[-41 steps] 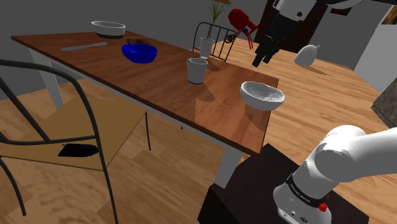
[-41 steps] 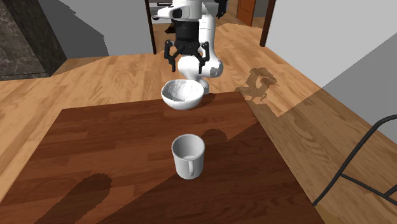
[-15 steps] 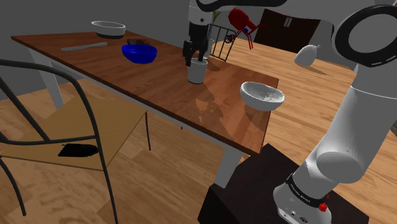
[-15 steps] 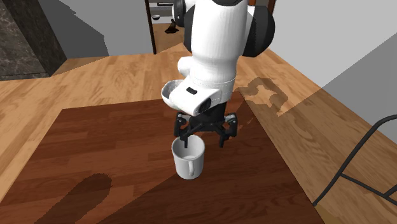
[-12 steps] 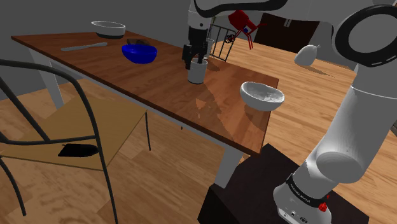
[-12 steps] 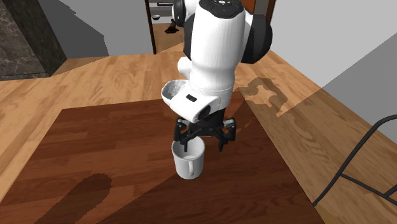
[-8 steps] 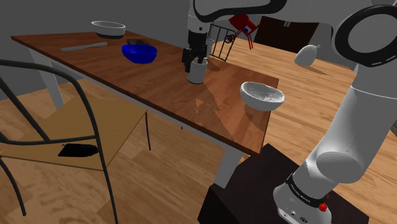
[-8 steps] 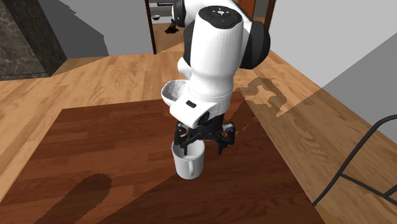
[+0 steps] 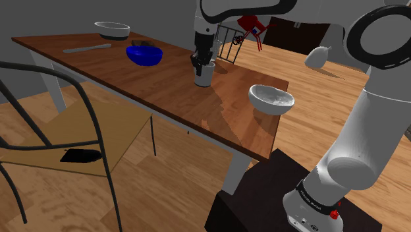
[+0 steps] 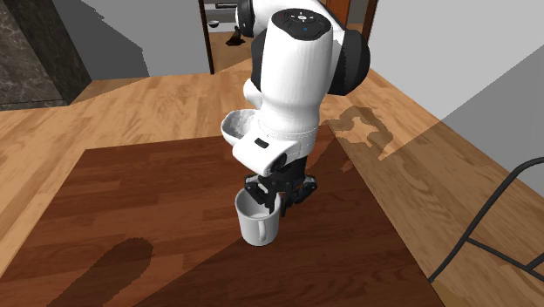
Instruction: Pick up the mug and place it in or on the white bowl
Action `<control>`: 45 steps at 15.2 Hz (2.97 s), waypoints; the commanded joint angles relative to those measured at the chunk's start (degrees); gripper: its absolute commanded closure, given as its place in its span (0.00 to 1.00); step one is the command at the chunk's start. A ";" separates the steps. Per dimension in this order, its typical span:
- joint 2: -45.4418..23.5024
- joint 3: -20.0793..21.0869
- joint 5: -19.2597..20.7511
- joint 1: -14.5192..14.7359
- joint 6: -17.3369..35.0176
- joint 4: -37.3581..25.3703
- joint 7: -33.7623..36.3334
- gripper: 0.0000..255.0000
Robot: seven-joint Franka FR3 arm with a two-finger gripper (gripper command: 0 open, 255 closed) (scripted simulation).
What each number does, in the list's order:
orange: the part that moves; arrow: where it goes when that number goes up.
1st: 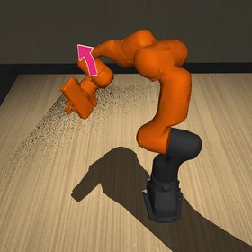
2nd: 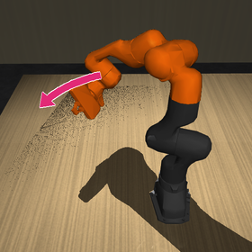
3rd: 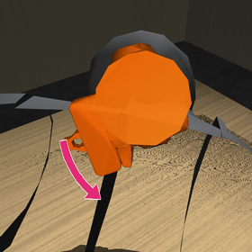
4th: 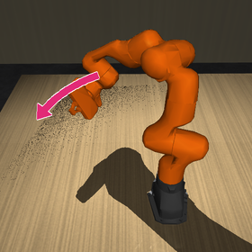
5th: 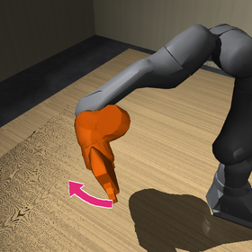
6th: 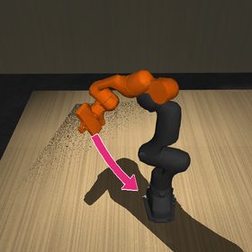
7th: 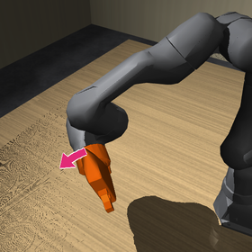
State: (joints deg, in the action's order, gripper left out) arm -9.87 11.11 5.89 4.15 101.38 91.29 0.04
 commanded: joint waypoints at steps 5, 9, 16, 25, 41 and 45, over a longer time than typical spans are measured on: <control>0.00 0.00 0.00 0.00 0.00 0.00 0.00 1.00; -0.05 0.02 -0.02 0.04 -1.54 -1.59 -0.10 1.00; -0.79 0.11 0.07 0.27 -7.21 -8.00 -0.38 1.00; -3.10 0.25 0.55 0.81 -15.17 -18.23 -0.66 1.00; 6.87 -0.12 -1.38 -0.79 -21.16 -14.56 -2.69 1.00; 17.09 -1.27 -3.24 -1.86 -19.66 -3.13 -4.56 1.00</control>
State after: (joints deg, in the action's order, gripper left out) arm 4.14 10.04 3.19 2.44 81.12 84.52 -4.27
